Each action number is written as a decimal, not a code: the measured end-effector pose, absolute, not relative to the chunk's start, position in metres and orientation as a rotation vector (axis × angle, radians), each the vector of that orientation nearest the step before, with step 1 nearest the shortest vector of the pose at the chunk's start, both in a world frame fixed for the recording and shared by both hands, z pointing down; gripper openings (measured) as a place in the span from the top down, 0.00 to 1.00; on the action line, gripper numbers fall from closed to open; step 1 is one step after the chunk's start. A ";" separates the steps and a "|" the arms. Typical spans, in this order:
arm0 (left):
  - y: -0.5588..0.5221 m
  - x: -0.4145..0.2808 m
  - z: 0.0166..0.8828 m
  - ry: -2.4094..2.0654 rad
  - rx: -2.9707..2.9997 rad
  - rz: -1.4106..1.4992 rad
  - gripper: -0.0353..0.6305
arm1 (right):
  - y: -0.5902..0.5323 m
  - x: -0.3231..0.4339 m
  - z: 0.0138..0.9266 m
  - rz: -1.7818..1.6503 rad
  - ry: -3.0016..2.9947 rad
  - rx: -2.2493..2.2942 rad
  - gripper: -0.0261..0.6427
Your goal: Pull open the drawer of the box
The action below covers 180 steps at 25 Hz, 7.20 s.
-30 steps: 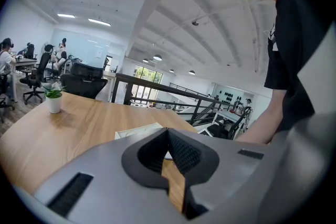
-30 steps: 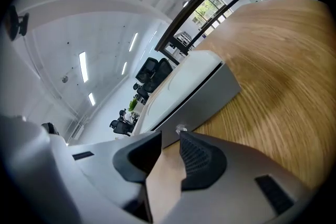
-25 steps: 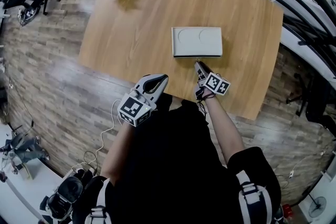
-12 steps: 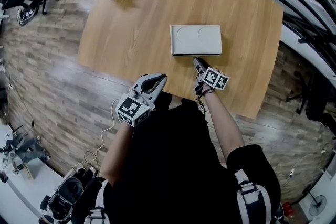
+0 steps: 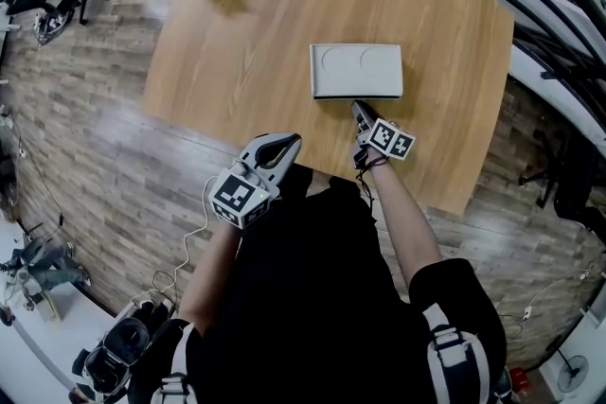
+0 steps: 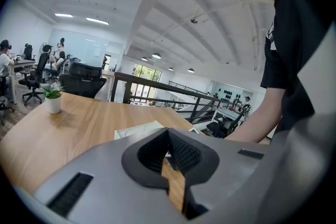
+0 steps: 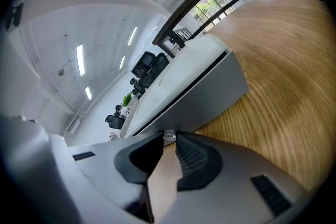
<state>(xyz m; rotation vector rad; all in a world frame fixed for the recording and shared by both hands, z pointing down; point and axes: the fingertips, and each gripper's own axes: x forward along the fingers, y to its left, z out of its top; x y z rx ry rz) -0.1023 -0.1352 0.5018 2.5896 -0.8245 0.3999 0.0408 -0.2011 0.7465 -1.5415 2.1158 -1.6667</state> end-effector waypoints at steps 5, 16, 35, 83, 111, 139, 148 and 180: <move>-0.134 -0.100 0.499 -0.824 2.592 0.393 0.91 | -0.200 0.041 0.745 -1.672 2.118 -1.546 0.83; -0.129 -0.103 0.497 -0.842 2.590 0.379 0.91 | -0.191 0.039 0.745 -1.686 2.104 -1.541 0.83; -0.114 -0.102 0.496 -0.861 2.586 0.357 0.91 | -0.172 0.039 0.746 -1.706 2.146 -1.501 0.83; -0.101 -0.078 0.490 -0.851 2.602 0.340 0.91 | -0.132 0.039 0.744 -1.762 2.223 -1.443 0.83; -0.100 -0.065 0.491 -0.859 2.600 0.335 0.91 | -0.118 0.037 0.747 -1.796 2.269 -1.394 0.83; -0.078 -0.060 0.494 -0.892 2.590 0.314 0.91 | -0.089 0.035 0.751 -1.833 2.332 -1.351 0.83; -0.075 -0.065 0.495 -0.901 2.583 0.315 0.91 | -0.091 0.032 0.755 -1.843 2.341 -1.358 0.83; -0.085 -0.049 0.499 -0.963 2.581 0.297 0.91 | -0.086 0.093 0.652 -1.222 2.961 -1.305 0.92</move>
